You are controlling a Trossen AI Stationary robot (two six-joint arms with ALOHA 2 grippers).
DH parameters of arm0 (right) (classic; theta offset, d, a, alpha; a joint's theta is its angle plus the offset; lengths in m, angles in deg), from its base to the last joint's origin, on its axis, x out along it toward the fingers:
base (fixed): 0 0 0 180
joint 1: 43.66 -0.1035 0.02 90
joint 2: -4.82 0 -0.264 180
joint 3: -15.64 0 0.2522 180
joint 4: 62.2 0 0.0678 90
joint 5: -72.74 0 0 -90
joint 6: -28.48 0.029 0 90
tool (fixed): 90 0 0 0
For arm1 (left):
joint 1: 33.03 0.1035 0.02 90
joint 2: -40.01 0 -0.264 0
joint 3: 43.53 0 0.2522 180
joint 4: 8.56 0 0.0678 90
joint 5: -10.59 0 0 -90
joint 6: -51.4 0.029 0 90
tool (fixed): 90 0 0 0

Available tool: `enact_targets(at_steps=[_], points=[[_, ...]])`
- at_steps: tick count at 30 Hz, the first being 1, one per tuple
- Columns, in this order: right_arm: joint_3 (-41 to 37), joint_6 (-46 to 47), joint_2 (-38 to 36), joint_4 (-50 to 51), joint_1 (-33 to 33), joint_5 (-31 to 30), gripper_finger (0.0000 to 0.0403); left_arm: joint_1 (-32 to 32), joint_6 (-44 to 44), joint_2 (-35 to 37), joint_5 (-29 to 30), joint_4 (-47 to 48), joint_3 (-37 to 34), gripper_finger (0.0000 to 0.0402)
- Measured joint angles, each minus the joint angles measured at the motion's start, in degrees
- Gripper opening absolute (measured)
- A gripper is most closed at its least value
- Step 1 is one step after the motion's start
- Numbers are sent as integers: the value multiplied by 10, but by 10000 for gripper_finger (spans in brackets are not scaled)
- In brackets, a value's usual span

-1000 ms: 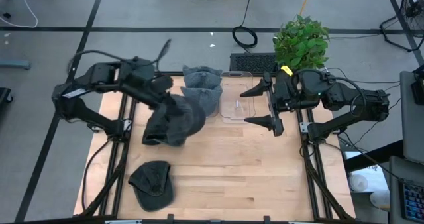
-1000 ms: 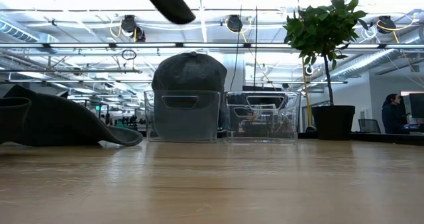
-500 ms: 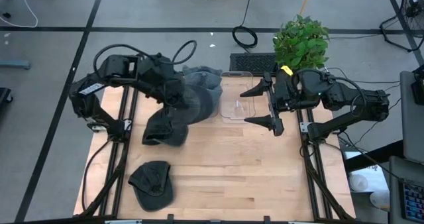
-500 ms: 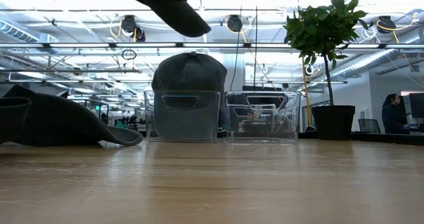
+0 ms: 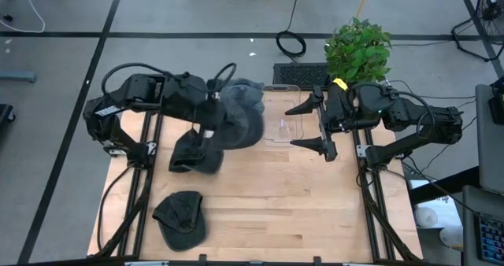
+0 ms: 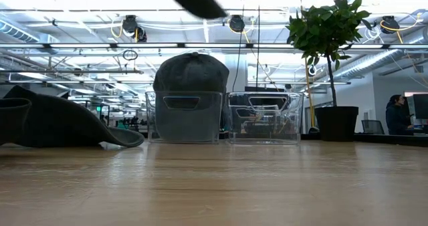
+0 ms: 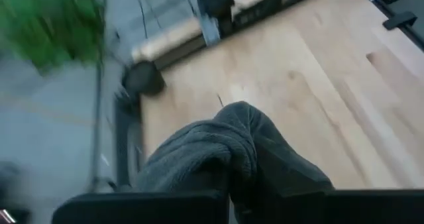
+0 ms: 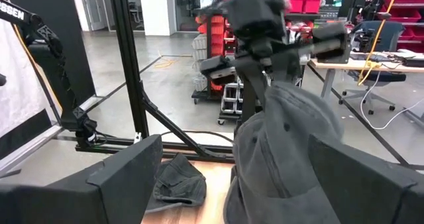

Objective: Pick & Place hat
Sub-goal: Put the middle black cap into the right transparent bin

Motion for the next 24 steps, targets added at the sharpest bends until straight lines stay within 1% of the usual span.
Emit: enact_targets(at_steps=[2,4,8,10,13,17,19,22,24], points=[[0,-4,0,0,0,3,364,-9,53,3,1,-29,0,25],[0,-4,0,0,1,18,364,-16,109,5,1,-56,1,25],[0,-12,0,-6,7,49,364,-29,212,2,-1,-70,0,25],[6,-7,0,-10,7,61,364,-32,243,3,-8,-70,0,25],[20,29,1,-14,8,78,364,-38,278,3,-19,-68,0,25],[38,75,24,-3,16,111,364,-48,317,3,-20,-67,0,25],[51,71,46,15,16,122,364,-50,318,3,-35,-66,0,25],[76,33,77,30,16,122,364,-51,317,3,-67,-57,0,25],[100,19,93,33,17,123,364,-57,311,3,-76,-48,0,25]])
